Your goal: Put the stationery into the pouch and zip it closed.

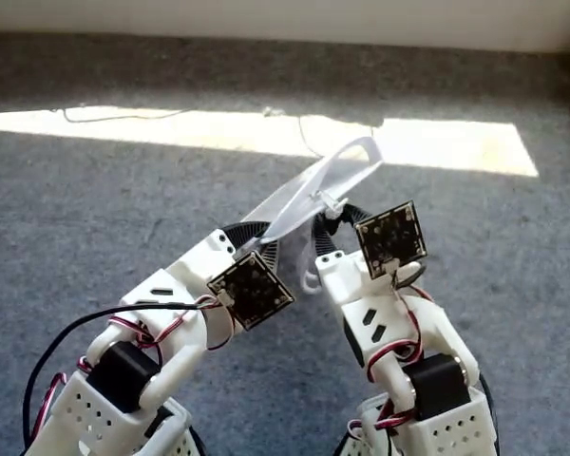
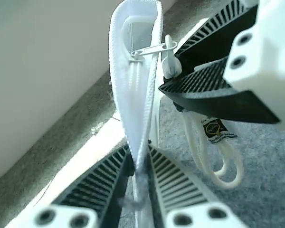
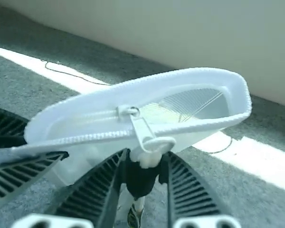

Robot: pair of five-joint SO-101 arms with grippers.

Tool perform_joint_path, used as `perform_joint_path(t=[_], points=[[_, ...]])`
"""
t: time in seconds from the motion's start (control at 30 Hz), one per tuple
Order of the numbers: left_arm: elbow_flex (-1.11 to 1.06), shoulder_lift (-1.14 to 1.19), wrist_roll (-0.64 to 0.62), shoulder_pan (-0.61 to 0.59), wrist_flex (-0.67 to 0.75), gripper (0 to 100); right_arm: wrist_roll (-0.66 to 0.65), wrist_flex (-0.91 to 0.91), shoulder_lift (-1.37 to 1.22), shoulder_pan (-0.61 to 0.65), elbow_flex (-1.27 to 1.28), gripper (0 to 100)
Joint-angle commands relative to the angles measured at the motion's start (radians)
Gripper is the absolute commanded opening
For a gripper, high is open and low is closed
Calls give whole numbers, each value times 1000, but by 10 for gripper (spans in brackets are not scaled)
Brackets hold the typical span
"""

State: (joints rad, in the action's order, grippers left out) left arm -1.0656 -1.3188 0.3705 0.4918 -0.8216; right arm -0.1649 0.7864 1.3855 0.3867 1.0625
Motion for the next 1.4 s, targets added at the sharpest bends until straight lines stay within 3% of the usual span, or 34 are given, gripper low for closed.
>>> perform_joint_path(t=[0.0, 0.47, 1.13, 1.37], points=[[4, -15, -8, 12, -3, 5, -38, -25, -12, -56, -8, 19], [5, -15, -3, 2, -5, 5, -40, -113, -18, -306, -12, 6], [35, -18, -3, -51, -43, 5, -81, -303, -21, -473, 76, 6], [61, -189, 0, -85, -129, 5, -91, -303, -21, -487, 81, 6]])
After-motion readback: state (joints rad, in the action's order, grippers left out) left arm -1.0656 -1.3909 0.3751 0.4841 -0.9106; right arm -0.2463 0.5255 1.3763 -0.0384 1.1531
